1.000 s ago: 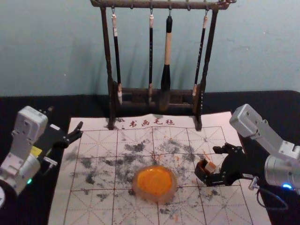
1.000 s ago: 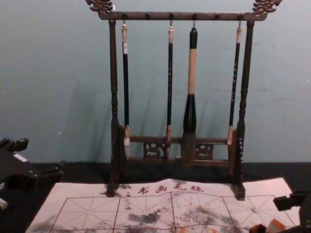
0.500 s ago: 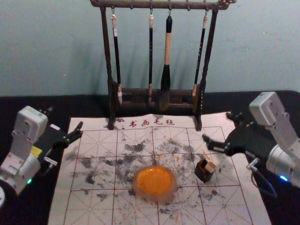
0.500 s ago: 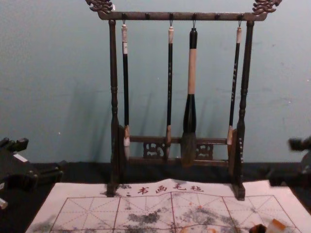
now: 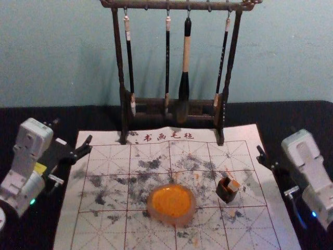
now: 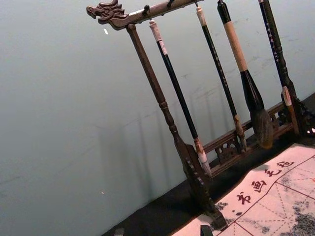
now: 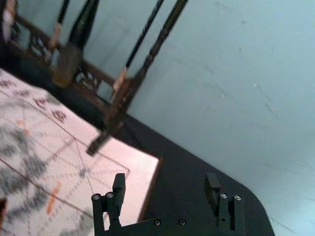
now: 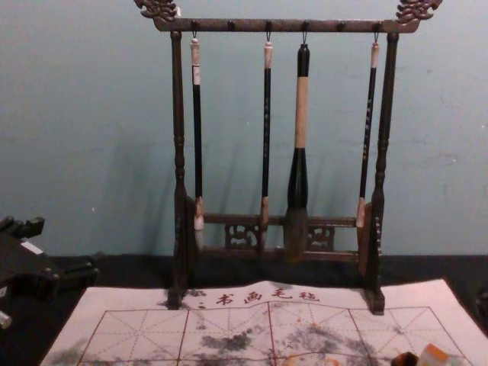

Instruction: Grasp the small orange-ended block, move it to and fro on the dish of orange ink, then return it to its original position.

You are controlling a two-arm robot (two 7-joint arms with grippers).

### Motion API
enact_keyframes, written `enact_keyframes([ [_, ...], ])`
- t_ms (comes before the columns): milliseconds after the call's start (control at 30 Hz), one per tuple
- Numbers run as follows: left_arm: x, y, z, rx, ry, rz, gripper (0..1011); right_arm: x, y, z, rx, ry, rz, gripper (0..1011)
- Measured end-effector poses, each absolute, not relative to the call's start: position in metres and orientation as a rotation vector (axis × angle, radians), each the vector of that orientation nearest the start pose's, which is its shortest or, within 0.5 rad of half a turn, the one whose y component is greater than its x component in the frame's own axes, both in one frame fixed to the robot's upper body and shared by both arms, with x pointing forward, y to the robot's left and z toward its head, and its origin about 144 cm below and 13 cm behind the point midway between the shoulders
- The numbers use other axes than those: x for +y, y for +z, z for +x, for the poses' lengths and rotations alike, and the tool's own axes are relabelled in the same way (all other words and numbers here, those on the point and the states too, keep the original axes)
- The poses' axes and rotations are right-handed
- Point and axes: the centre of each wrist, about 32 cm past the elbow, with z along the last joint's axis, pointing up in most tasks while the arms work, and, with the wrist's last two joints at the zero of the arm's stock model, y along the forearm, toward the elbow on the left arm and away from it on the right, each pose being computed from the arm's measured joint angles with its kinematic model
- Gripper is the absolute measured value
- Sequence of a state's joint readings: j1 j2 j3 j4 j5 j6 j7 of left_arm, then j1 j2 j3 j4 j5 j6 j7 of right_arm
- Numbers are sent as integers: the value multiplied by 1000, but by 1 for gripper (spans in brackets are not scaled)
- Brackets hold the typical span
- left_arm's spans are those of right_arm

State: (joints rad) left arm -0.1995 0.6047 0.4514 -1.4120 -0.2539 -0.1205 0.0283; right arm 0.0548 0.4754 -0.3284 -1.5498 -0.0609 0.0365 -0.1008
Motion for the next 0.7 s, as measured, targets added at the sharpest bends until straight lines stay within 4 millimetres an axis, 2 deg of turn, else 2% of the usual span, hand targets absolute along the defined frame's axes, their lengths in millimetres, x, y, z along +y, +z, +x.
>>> enact_keyframes([
  [200,310,1140,489,-285,1248,305,1001,-269,1122,458,-390,-1372,-493,1000],
  [700,310,1140,489,-285,1248,304,1002,-270,1124,458,-394,-1367,-493,1000],
])
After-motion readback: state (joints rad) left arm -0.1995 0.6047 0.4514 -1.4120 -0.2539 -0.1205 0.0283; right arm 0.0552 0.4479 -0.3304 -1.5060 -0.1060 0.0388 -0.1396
